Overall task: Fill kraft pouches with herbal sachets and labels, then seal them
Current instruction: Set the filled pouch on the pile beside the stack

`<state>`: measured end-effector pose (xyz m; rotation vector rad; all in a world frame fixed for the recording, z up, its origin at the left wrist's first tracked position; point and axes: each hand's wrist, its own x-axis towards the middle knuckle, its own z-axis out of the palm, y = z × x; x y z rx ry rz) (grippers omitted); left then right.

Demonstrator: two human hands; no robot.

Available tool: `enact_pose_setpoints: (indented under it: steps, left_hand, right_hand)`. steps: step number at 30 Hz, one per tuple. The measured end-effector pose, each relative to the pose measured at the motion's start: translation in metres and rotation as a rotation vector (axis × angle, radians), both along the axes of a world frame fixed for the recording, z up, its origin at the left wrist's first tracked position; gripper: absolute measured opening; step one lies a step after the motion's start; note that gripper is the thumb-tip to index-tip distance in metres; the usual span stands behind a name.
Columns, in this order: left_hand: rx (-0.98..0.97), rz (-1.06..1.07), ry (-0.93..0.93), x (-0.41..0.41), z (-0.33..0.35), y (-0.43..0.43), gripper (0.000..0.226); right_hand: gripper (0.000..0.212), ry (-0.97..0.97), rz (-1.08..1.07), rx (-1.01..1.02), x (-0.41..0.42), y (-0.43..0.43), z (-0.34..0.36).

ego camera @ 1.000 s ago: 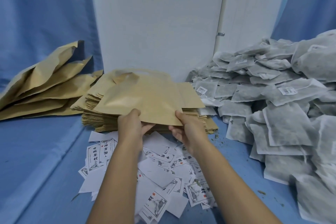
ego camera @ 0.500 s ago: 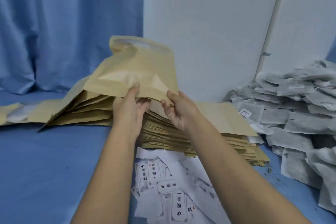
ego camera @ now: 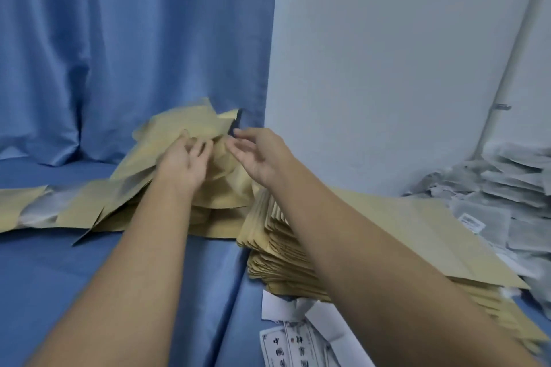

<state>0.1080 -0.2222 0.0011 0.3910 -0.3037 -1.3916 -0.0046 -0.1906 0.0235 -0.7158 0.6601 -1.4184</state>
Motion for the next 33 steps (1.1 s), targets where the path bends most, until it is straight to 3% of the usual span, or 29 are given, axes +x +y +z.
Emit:
enact_pose_setpoints:
  steps: [3,6,8,10,12,14,16,18,20,24,27,30,33]
  left_hand:
    - [-0.085,0.006,0.158,0.001,-0.012,0.011,0.036]
    - [-0.126,0.001,0.101,-0.014,-0.019,0.037,0.022]
    - [-0.120,-0.010,0.030,-0.031,-0.019,0.057,0.017]
    - [-0.088,-0.033,-0.042,-0.052,-0.019,0.077,0.018]
    - [-0.053,-0.071,-0.094,-0.077,-0.022,0.097,0.019]
    - [-0.032,-0.100,-0.165,-0.103,-0.027,0.117,0.019]
    - [-0.011,-0.116,-0.216,-0.127,-0.034,0.137,0.021]
    - [0.049,-0.102,-0.232,-0.148,-0.043,0.154,0.021]
    - [0.154,-0.027,-0.231,-0.165,-0.053,0.168,0.019]
    - [0.304,0.137,-0.138,-0.182,-0.071,0.189,0.018]
    - [0.378,0.208,-0.127,-0.181,-0.074,0.194,0.018]
    - [0.383,0.206,-0.367,-0.177,-0.071,0.195,0.015]
    - [0.334,-0.051,-0.518,-0.179,-0.069,0.197,0.014]
  right_hand:
    - [0.029,-0.019,0.011,-0.005,-0.020,0.014,-0.014]
    - [0.032,-0.029,-0.122,-0.029,-0.044,0.032,-0.026]
    - [0.028,0.105,-0.201,-0.067,-0.061,0.047,-0.032]
    - [0.019,0.429,-0.307,-0.100,-0.079,0.062,-0.041]
    - [0.023,1.021,-0.448,-0.148,-0.106,0.077,-0.052]
    - [0.035,1.570,-0.405,-0.145,-0.130,0.097,-0.065]
    - [0.045,1.844,-0.248,-0.091,-0.152,0.116,-0.079]
    - [0.050,1.965,-0.183,-0.114,-0.169,0.134,-0.094]
    - [0.045,2.019,-0.253,-0.228,-0.184,0.150,-0.106]
    - [0.035,1.946,-0.433,-0.346,-0.202,0.171,-0.120]
    - [0.033,1.960,-0.752,-0.356,-0.207,0.176,-0.130]
    - [0.031,1.683,-1.047,-0.289,-0.204,0.179,-0.131]
    - [0.037,1.452,-1.028,-0.376,-0.194,0.185,-0.133]
